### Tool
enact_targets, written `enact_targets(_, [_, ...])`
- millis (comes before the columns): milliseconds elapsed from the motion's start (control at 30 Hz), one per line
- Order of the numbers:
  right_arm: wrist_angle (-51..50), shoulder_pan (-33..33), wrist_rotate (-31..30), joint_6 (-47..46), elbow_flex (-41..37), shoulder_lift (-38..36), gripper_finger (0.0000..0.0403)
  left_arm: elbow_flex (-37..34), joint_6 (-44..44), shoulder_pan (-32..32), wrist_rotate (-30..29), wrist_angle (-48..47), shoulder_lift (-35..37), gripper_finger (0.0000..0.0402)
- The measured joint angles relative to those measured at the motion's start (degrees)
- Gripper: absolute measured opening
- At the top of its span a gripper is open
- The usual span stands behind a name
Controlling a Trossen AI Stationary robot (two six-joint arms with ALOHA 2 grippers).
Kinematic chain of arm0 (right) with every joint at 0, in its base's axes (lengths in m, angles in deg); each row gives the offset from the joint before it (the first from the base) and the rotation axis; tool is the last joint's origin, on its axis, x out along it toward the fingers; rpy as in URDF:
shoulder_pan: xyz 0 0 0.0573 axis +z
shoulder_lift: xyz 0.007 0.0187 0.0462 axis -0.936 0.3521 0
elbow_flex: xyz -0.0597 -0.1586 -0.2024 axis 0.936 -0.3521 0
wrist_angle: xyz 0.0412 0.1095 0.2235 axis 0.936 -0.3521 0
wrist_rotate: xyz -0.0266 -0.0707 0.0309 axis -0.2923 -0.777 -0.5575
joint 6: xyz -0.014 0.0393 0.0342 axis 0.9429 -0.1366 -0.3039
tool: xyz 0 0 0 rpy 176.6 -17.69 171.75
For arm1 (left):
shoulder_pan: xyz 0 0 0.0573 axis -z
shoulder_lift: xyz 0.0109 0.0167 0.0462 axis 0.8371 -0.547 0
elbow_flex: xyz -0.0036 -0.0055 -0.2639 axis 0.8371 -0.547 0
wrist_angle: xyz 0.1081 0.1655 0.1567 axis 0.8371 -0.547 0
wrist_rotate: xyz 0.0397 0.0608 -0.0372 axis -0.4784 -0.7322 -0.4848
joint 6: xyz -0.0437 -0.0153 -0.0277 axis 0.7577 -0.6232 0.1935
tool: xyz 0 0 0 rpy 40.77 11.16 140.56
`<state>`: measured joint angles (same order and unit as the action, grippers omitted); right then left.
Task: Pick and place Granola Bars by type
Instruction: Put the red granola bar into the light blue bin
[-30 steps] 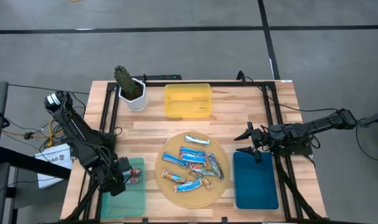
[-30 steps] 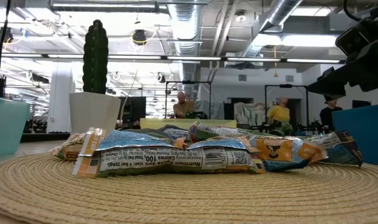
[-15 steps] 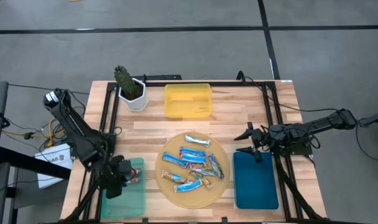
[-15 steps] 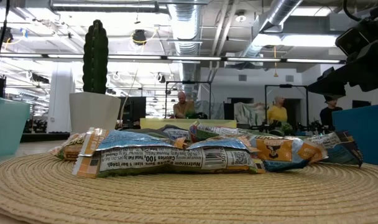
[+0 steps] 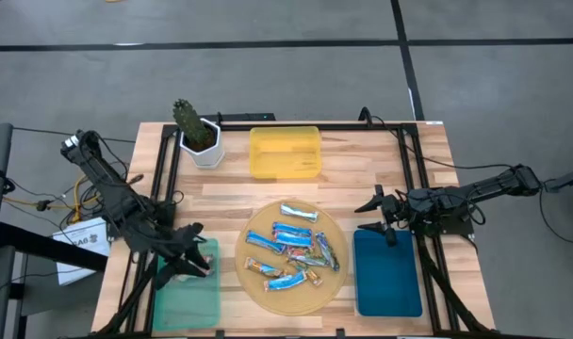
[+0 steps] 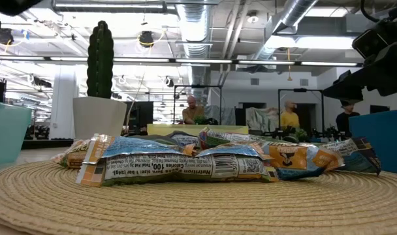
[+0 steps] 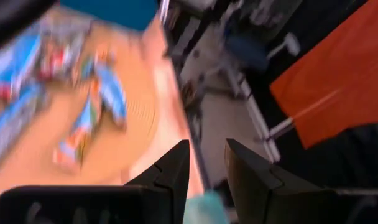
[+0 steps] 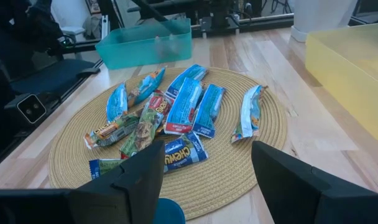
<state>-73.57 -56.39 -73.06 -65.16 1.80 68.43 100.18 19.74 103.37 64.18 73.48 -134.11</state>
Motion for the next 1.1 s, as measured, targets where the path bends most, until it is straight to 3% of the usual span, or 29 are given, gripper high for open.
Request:
enact_targets(200, [0.02, 0.00, 0.00, 0.01, 0.00, -0.01, 0.0234, 0.00, -6.80, -0.44, -4.00, 5.66, 0.62, 0.0094])
enact_targets(533, [0.00, -0.02, 0.00, -0.01, -0.02, 0.01, 0.0234, 0.00, -7.42, -3.81, -5.62, 5.38, -2.92, 0.0094])
enact_targets(767, [0.00, -0.02, 0.00, 0.00, 0.00, 0.01, 0.0234, 1.68, -8.55, -10.64, -4.15, 10.64, -13.40, 0.0094])
enact_targets(1100, [0.00, -0.02, 0.00, 0.01, 0.00, -0.02, 0.0234, 16.09, -15.32, -19.64, 3.10, 9.69, -34.73, 0.0094])
